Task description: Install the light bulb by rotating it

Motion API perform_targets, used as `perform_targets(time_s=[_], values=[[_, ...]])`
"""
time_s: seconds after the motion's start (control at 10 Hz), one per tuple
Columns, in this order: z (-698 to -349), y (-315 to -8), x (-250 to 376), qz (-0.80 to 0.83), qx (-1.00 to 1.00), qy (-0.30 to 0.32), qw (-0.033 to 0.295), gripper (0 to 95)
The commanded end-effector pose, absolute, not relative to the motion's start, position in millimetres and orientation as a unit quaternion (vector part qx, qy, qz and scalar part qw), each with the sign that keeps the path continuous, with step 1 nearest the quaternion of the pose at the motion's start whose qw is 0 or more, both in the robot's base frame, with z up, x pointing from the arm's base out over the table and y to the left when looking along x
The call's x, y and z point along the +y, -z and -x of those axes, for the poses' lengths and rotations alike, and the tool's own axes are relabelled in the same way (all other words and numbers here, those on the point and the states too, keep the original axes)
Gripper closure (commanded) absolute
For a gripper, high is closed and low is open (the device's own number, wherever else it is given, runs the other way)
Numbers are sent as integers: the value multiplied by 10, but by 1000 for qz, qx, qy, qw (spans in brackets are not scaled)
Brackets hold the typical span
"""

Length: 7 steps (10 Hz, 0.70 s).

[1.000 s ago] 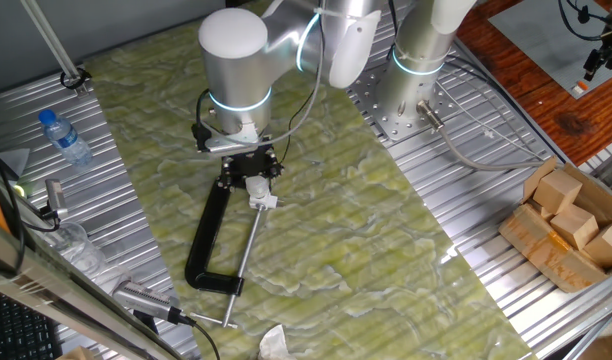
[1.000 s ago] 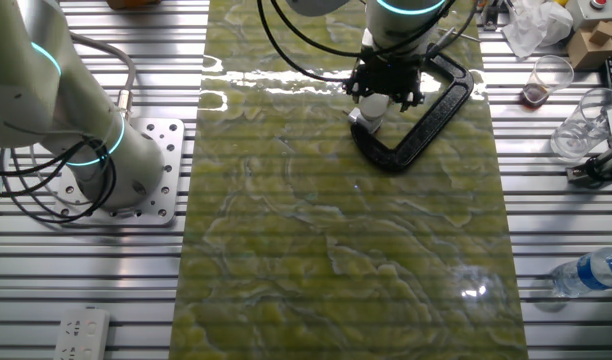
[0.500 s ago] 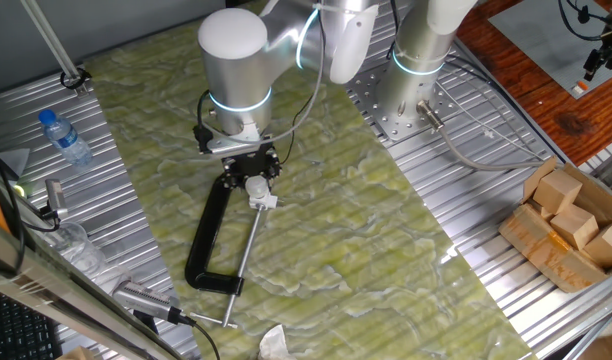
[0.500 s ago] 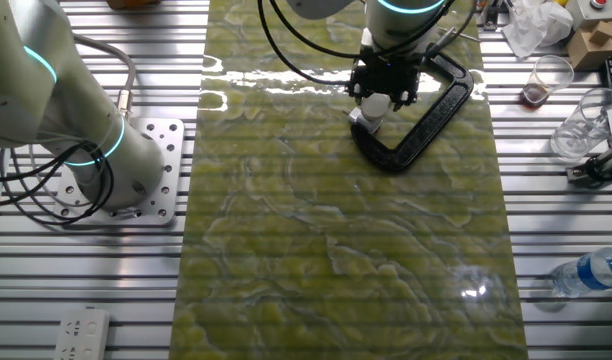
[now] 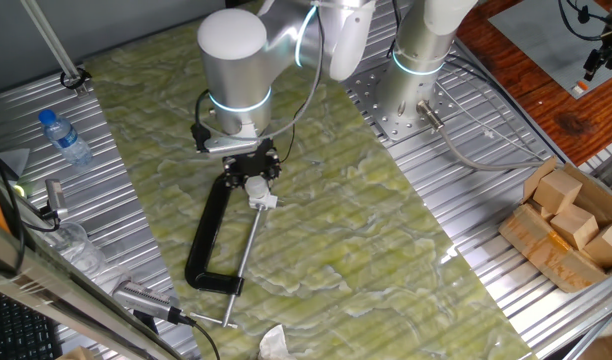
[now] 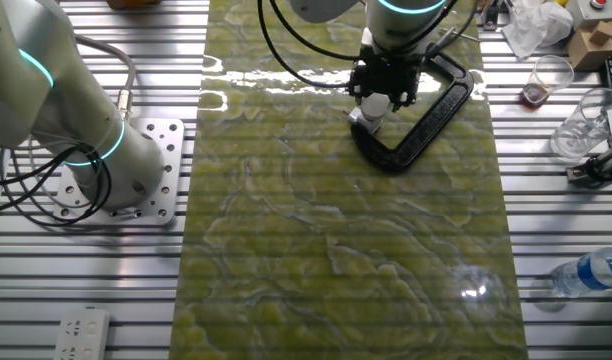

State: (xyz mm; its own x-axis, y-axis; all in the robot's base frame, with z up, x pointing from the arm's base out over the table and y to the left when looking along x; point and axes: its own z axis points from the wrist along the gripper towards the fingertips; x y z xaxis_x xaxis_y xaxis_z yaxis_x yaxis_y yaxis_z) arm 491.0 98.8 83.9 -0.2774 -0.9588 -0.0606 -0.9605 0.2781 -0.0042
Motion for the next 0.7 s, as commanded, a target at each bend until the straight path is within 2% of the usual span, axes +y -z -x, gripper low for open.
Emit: perform_targets(time_s=[0.1,0.7], values=[[-4941,-822,984,579,815,-23,9,950],[-4940,-827,983,458,889,-22,4,950]])
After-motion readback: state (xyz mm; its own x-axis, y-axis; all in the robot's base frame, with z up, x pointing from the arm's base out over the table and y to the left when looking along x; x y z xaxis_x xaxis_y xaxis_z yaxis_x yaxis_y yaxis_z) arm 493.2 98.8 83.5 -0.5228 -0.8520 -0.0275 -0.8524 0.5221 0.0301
